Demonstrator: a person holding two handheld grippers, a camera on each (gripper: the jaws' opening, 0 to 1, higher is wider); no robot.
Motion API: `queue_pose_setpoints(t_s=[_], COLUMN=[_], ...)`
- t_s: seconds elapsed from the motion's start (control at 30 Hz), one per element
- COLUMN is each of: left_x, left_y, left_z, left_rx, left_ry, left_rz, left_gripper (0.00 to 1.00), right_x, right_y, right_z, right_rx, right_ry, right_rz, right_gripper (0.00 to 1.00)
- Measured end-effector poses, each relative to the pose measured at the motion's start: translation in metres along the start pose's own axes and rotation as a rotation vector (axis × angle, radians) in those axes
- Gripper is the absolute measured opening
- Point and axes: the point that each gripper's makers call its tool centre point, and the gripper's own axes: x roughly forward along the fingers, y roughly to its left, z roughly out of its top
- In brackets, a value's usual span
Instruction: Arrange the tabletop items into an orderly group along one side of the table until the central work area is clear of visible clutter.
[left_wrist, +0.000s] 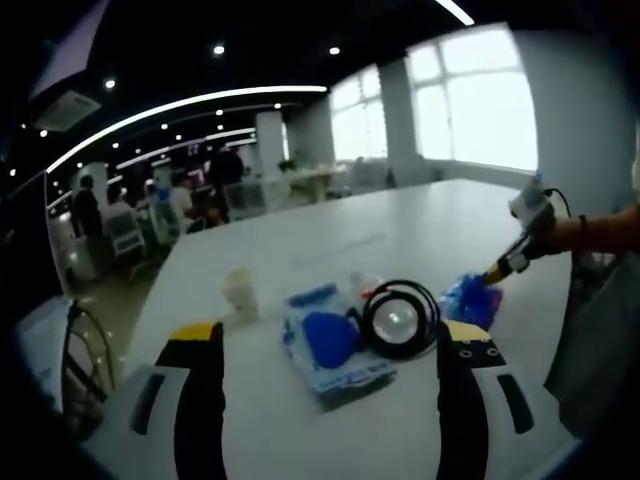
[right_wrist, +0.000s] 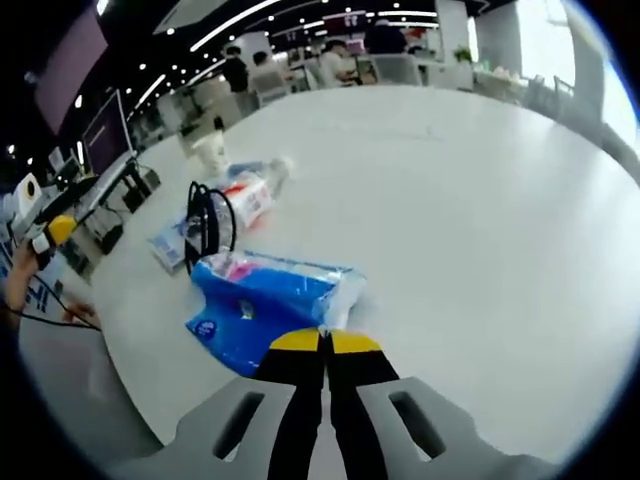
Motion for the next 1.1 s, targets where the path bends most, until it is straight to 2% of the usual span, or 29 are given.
queue_pose_setpoints(t_s=[0.17,0.47,0.87,1.1], left_x=[-0.001,-0.001,-0.001,-0.001], left_y=[-0.001,-0.002,-0.005,-0.007], left_z=[0.003,0.001,-0.004,-0.016], left_rx=[-0.014,-0.008,-0.008,-0.018], left_ry=[-0.021,-0.008,0.012,0.046], left_rz=[-0.005,-0.009,-0.013,-0.014], left_gripper=[0.85,0.86,0.85,0.85], right_x=[-0.005,-0.013,-0.012,-0.011], right_y=[-0.008,-0.029,-0.05,-0.069], right_z=[0.009,0.03,0.051,0.07], right_rx=[0.008,0.001,0.001,-0.012], right_ry=[-0.016,-0.044,-0.044,-0.063], right_rz=[-0.011,-0.056,-0.091,-0.125], right_gripper=[0.01,0.01,0.01,0.01])
